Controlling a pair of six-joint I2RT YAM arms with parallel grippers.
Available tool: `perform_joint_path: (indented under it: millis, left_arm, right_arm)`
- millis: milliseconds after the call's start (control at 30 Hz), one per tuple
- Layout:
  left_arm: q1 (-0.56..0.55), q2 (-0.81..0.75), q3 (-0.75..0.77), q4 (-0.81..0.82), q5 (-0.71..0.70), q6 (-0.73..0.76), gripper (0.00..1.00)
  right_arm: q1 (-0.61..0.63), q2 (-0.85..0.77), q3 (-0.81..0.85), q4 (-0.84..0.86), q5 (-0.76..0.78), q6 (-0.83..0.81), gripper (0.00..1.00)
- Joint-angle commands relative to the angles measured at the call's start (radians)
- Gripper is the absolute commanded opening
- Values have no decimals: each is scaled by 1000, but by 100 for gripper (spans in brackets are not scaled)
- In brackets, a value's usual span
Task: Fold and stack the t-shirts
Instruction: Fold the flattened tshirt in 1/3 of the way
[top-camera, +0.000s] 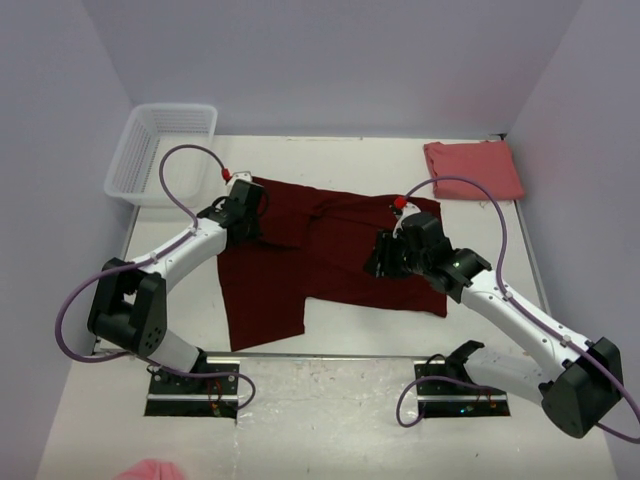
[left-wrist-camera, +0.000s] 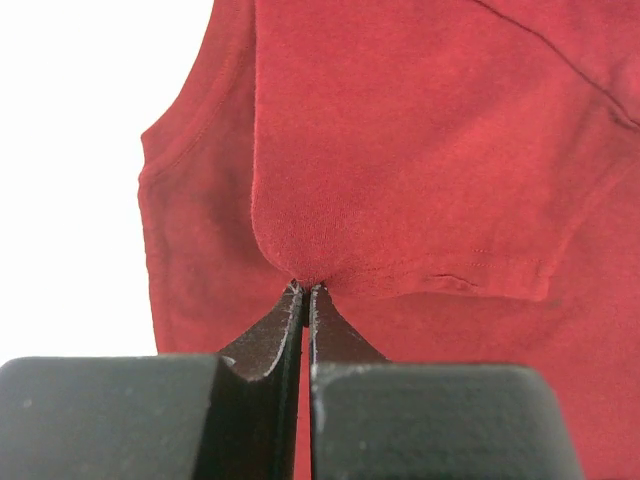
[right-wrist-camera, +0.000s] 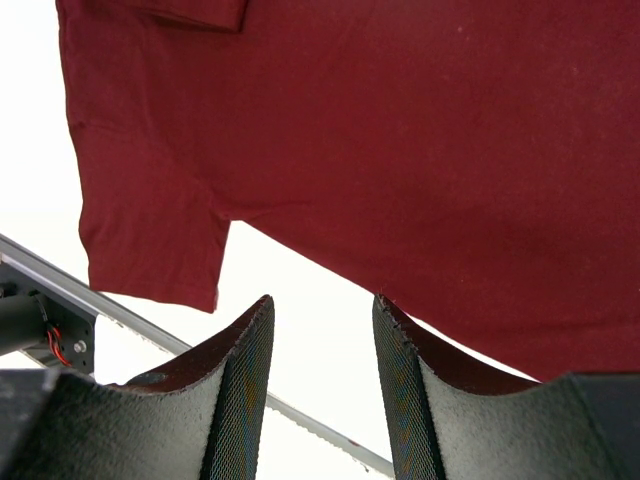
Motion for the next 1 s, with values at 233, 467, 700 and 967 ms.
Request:
perform_joint_path:
  millis: [233, 467, 700, 967]
  left_arm:
    - [11, -15, -88, 29, -7, -17, 7]
    - [7, 14, -215, 99, 16, -69, 26]
    - [-67, -76, -246, 81, -73, -136, 75]
    - [-109, -98, -116, -12, -194, -126, 76]
  right_arm:
    - [1, 25, -2, 38, -14, -19, 46]
    - [-1, 133, 30, 66, -50, -38, 46]
    - [1, 461, 336, 32, -127, -87, 48]
    - [2, 765, 677, 13, -262, -99, 46]
